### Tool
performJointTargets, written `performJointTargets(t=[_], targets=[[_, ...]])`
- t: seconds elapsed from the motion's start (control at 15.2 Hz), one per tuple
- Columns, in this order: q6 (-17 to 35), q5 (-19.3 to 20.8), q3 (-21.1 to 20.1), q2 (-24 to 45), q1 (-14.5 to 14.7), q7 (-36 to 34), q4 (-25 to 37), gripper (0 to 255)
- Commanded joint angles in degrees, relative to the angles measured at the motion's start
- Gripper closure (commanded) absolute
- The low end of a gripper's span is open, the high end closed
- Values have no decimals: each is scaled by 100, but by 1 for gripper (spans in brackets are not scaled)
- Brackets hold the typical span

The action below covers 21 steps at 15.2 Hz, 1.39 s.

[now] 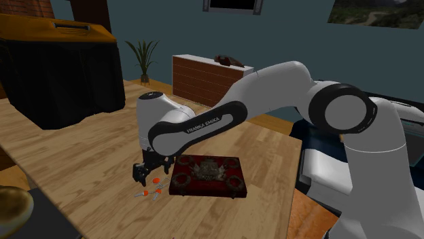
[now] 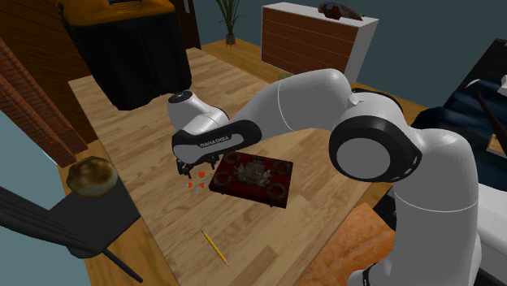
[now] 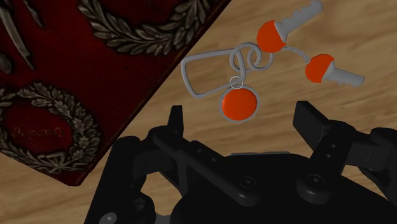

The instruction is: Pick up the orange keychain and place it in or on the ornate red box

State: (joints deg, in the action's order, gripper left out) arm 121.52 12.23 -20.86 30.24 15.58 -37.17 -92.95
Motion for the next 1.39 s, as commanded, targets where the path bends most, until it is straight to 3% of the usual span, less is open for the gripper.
performJointTargets(t=[0.0, 0.07, 0.13, 0.73, 1.32], targets=[[2, 0, 0, 0, 0, 0, -2, 0], [1, 0, 0, 0, 0, 0, -1, 0], [1, 0, 0, 0, 0, 0, -1, 255], [2, 1, -1, 0, -1, 0, -2, 255], [-554, -125, -71, -274, -30, 80, 297, 255]])
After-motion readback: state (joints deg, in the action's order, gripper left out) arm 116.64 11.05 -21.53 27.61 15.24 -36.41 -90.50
